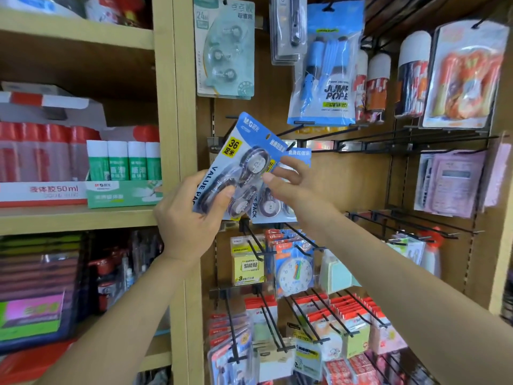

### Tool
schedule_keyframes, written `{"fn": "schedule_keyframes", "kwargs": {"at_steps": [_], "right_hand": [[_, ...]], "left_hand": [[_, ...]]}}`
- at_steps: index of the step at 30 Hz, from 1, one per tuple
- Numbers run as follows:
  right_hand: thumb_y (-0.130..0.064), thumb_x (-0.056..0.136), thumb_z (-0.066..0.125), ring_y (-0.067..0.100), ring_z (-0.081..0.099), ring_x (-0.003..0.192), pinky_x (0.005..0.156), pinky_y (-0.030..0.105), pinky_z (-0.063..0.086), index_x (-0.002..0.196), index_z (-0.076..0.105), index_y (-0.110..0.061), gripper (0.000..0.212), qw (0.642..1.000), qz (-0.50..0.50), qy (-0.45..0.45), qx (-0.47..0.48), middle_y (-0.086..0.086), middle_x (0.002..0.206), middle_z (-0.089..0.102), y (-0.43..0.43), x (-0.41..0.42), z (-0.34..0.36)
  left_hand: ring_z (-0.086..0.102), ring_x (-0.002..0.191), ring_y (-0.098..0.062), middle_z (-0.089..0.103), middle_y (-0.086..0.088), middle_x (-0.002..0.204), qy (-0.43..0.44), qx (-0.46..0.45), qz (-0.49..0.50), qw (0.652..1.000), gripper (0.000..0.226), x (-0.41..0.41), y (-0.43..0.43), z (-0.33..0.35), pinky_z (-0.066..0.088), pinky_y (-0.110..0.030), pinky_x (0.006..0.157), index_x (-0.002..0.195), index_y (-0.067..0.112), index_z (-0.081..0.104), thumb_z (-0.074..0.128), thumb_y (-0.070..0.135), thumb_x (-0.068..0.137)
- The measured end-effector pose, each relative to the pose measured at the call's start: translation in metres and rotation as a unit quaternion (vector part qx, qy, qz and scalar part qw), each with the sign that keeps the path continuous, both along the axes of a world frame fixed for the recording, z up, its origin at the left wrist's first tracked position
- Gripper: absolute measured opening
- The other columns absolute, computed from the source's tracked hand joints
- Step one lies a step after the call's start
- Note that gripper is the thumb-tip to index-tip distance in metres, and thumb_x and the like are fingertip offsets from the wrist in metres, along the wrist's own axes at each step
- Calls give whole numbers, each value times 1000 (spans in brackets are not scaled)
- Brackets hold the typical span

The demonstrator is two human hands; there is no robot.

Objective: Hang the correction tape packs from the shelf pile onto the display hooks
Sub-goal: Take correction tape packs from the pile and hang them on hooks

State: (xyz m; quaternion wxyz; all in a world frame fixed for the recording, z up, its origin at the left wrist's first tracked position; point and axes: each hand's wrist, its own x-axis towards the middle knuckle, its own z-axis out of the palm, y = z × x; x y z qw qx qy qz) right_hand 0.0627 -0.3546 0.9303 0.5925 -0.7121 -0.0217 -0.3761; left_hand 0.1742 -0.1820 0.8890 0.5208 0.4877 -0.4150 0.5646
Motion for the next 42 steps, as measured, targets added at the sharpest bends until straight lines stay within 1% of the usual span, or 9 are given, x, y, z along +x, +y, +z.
{"fn": "schedule_keyframes", "kwargs": {"at_steps": [4, 7, 9, 11, 14, 19, 29, 35, 42], "right_hand": [[-40, 61, 88, 18, 66, 97, 97, 44, 50, 133, 49, -10, 87, 997, 43, -36, 57, 4, 87, 55, 8, 5, 4], [-29, 69, 88, 20, 67, 94, 84, 36, 51, 105, 53, -17, 52, 995, 56, -57, 65, 14, 96, 61, 7, -2, 0], [-15, 79, 82, 19, 70, 89, 77, 31, 51, 100, 52, -18, 37, 993, 50, -73, 82, 8, 98, 71, 7, -10, -1], [-10, 83, 77, 21, 68, 86, 79, 39, 50, 100, 52, -17, 31, 991, 33, -90, 94, 2, 95, 75, 3, -17, -1], [-7, 84, 76, 25, 72, 86, 87, 51, 55, 118, 55, -3, 40, 990, -15, -110, 85, 4, 96, 77, -5, -27, 2], [-12, 81, 80, 21, 74, 92, 88, 49, 58, 116, 60, -5, 41, 988, -112, -108, 13, 3, 100, 77, -27, -31, 4], [-13, 81, 80, 12, 74, 92, 81, 35, 60, 117, 58, -9, 43, 981, -156, -114, -17, -3, 103, 76, -52, -11, 8], [-19, 84, 79, 20, 74, 94, 83, 48, 60, 118, 60, -9, 41, 985, -131, -117, 4, 0, 103, 77, -54, -11, 4], [-14, 84, 78, 25, 75, 91, 82, 50, 60, 108, 64, -16, 27, 983, -121, -138, 33, 4, 101, 77, -57, -14, -1]], "left_hand": [[65, 73, -19, 73, -6, 87, -10, 12, 15, 1000, 37, 0, 3, 0, 52, -36, 59, 109, 11, 68, 65, 45, 95], [63, 75, -19, 71, -8, 88, -21, 38, 65, 997, 47, -1, 3, 3, 49, -34, 60, 107, 5, 72, 62, 49, 96], [60, 80, -17, 69, -8, 89, -38, 51, 95, 993, 47, -2, 3, 5, 47, -30, 64, 109, 5, 73, 63, 49, 96], [60, 85, -19, 68, -10, 94, -73, 60, 109, 990, 42, -4, 6, 6, 46, -29, 69, 114, 4, 73, 65, 41, 95], [61, 96, -28, 69, -12, 107, -115, 72, 167, 977, 35, 3, 17, 5, 47, -38, 80, 121, 8, 72, 64, 27, 94], [50, 127, -33, 60, -15, 135, -74, 111, 294, 946, 43, 13, 19, -2, 40, -44, 101, 129, 14, 67, 64, 15, 86], [48, 132, -33, 57, -11, 143, -64, 111, 311, 942, 34, 13, 18, -7, 43, -49, 103, 122, 13, 70, 57, 12, 91], [50, 132, -33, 58, -10, 143, -62, 103, 318, 940, 30, 13, 18, -9, 44, -49, 101, 117, 12, 72, 57, 12, 92], [49, 133, -33, 57, -10, 144, -62, 97, 318, 941, 28, 13, 18, -9, 42, -47, 102, 115, 11, 73, 57, 12, 93]]}}
